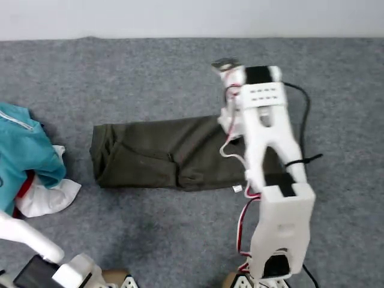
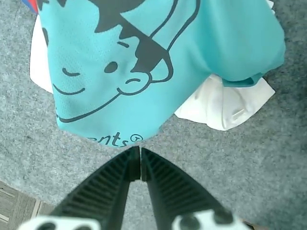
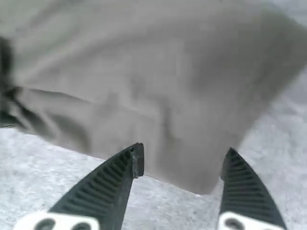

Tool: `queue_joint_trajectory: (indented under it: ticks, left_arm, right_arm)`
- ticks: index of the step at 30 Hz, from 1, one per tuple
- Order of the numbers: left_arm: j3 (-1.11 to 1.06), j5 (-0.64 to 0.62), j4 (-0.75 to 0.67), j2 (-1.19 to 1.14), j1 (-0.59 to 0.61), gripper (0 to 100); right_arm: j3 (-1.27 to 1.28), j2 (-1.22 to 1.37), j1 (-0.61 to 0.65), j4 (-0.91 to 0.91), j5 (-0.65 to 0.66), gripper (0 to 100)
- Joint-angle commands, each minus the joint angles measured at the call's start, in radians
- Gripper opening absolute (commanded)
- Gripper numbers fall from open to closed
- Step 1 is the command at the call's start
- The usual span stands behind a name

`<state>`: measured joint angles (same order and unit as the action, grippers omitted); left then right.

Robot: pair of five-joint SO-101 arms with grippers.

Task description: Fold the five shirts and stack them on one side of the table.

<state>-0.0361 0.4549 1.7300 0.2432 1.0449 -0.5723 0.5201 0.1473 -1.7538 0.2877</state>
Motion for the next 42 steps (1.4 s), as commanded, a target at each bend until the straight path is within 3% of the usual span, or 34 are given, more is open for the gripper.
queue_joint_trajectory:
  ticks: [1, 13, 21, 23, 28, 30, 34, 42]
  left_arm:
    - [0.004, 0.038, 0.014, 0.040, -0.015, 1]
    - [0.004, 0.040, 0.015, 0.040, -0.043, 1]
    - [0.004, 0.040, 0.015, 0.046, -0.040, 1]
    - [0.004, 0.040, 0.015, 0.046, -0.040, 1]
    - [0.004, 0.040, 0.015, 0.046, -0.041, 1]
    - [0.004, 0.040, 0.015, 0.046, -0.041, 1]
    - [0.004, 0.040, 0.015, 0.046, -0.040, 1]
    - [0.004, 0.040, 0.023, 0.048, -0.040, 1]
  right_arm:
    - [-0.006, 0.028, -0.079, 0.018, -0.011, 28.1]
    - [-0.008, 0.199, -0.101, 0.162, -0.078, 28.1]
    - [-0.009, 0.317, -0.093, 0.153, -0.132, 27.9]
    - [-0.009, 0.321, -0.085, 0.134, -0.132, 24.3]
    - [-0.009, 0.288, -0.102, 0.127, -0.130, 2.4]
    - [-0.009, 0.262, -0.130, 0.127, -0.130, 1.5]
    - [-0.009, 0.206, -0.209, 0.124, -0.041, 0.9]
    - [-0.025, 0.157, -0.492, 0.147, 0.236, 0.9]
